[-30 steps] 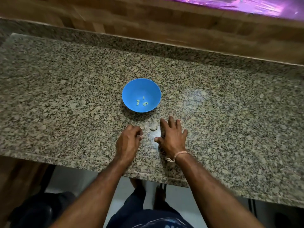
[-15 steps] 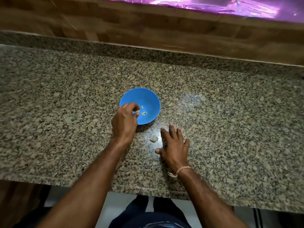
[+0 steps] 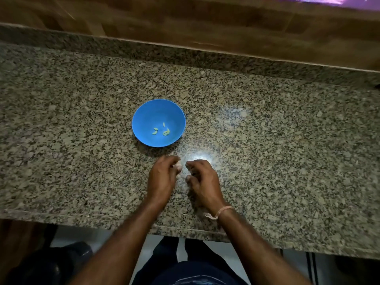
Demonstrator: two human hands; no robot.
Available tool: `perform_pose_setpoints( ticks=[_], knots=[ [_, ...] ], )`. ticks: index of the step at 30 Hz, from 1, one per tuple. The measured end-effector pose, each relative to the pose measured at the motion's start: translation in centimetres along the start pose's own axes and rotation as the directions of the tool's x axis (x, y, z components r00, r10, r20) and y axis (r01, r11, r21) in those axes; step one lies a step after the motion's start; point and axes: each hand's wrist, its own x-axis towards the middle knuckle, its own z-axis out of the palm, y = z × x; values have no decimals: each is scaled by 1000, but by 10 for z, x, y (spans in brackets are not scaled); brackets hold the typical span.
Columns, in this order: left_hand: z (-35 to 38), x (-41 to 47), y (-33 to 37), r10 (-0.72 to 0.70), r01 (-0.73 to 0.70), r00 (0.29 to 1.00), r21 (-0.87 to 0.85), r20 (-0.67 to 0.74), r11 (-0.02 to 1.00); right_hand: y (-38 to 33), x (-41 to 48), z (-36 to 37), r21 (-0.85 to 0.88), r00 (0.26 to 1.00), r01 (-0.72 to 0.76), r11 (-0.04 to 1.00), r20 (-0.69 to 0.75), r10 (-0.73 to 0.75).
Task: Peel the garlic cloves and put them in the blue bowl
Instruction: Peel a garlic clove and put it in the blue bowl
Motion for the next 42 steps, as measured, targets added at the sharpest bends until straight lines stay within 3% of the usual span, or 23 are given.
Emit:
perform_pose_setpoints(
  ticks=[1, 2, 3, 4, 5, 7, 9, 16, 23, 28, 33, 42],
  knots=[
    [-1, -1, 3, -161, 162, 987, -192, 21, 968, -2, 0, -4, 112, 998, -59, 992, 21, 57],
    [-3, -3, 9, -320, 341, 939, -425, 123, 838, -4, 0, -10, 225, 993, -112, 968, 52, 102],
    [-5, -6, 17, -391, 472, 879, -620, 274, 626, -6, 0, -15, 319, 990, -139, 938, 79, 120],
    [-6, -11, 26, -380, 535, 836, -741, 395, 406, -8, 0, -21, 394, 990, -136, 909, 96, 106],
    [-8, -16, 32, -338, 548, 822, -798, 458, 251, -11, -1, -26, 445, 992, -117, 888, 103, 79],
    [-11, -24, 42, -279, 537, 824, -837, 493, 105, -20, -4, -34, 496, 994, -75, 865, 102, 28],
    [-13, -30, 49, -235, 504, 846, -862, 479, 60, -26, -6, -41, 523, 995, -52, 851, 100, 0],
    [-17, -45, 70, -164, 443, 892, -885, 421, 142, -42, -20, -63, 540, 999, 7, 842, 25, -24],
    [-17, -55, 85, -202, 386, 917, -894, 345, 227, -45, -28, -70, 390, 994, 89, 916, -99, -55],
    [-17, -61, 93, -179, 297, 952, -892, 249, 340, -45, -32, -71, 425, 998, 62, 903, -50, -45],
    [-17, -66, 94, -174, 242, 967, -894, 188, 378, -43, -36, -71, 430, 999, 36, 902, -11, -35],
    [-5, -67, 84, -260, 257, 955, -836, 143, 484, -37, -36, -51, 345, 1000, 7, 939, 2, -9]
  ],
)
